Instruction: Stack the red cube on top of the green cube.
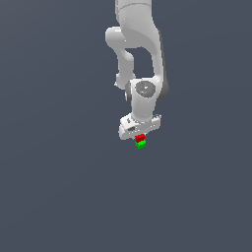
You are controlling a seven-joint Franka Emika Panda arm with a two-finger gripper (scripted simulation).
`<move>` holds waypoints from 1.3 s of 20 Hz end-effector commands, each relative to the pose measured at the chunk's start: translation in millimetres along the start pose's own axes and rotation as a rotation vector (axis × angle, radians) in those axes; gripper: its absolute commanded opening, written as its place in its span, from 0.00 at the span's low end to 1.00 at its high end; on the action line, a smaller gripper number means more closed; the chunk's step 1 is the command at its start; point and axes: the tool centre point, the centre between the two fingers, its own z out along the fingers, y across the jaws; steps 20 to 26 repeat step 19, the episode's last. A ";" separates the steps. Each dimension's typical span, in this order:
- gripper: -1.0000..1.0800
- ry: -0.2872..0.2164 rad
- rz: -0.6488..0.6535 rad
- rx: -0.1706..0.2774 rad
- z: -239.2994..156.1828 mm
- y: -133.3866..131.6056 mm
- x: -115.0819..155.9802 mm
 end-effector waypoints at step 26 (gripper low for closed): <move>0.96 0.001 0.001 -0.001 7.5 -6.7 13.8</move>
